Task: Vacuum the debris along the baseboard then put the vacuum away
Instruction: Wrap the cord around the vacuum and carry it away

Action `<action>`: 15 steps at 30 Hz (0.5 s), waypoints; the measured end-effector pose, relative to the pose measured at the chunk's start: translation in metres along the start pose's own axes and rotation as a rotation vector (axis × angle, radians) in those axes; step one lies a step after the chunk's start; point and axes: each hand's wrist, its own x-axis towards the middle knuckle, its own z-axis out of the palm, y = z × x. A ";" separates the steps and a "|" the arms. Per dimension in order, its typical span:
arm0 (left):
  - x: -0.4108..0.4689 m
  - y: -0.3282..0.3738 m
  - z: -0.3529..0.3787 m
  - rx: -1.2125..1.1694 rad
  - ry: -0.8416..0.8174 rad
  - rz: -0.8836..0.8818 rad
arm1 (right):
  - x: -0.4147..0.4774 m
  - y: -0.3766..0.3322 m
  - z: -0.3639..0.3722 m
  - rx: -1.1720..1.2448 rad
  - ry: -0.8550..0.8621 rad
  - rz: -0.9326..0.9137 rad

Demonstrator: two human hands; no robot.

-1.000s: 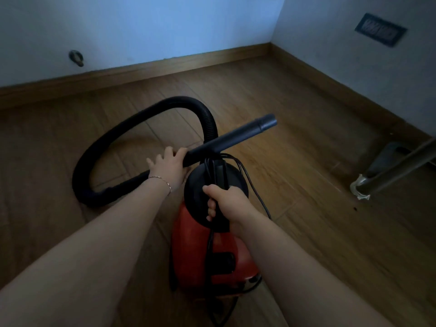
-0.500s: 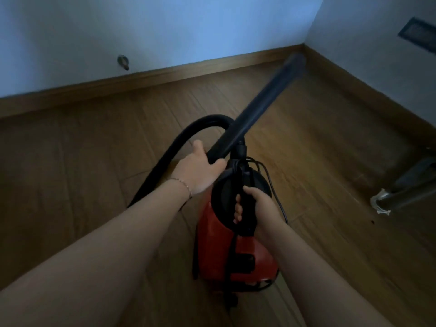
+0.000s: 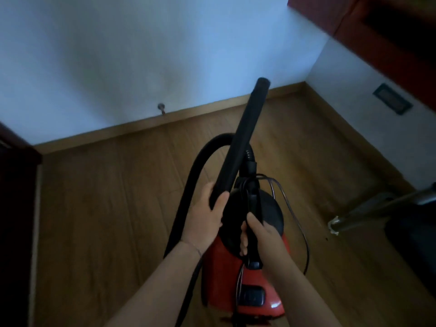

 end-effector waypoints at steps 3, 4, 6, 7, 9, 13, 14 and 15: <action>-0.045 0.060 -0.019 -0.058 0.100 -0.080 | -0.058 -0.049 0.002 -0.037 -0.076 -0.005; -0.059 0.081 -0.026 -0.070 0.134 -0.101 | -0.077 -0.067 0.002 -0.039 -0.111 -0.015; -0.089 0.108 -0.038 -0.109 0.204 -0.125 | -0.112 -0.096 0.001 -0.044 -0.171 -0.026; -0.105 0.116 -0.042 -0.113 0.247 -0.151 | -0.128 -0.108 0.002 -0.061 -0.206 -0.031; -0.141 0.132 -0.049 -0.125 0.339 -0.178 | -0.159 -0.125 0.001 -0.110 -0.301 -0.045; -0.219 0.153 -0.056 -0.181 0.485 -0.200 | -0.212 -0.145 0.009 -0.256 -0.451 -0.041; -0.237 0.158 -0.058 -0.202 0.522 -0.196 | -0.224 -0.146 0.012 -0.279 -0.492 -0.031; -0.256 0.161 -0.059 -0.228 0.563 -0.193 | -0.236 -0.147 0.015 -0.306 -0.527 -0.024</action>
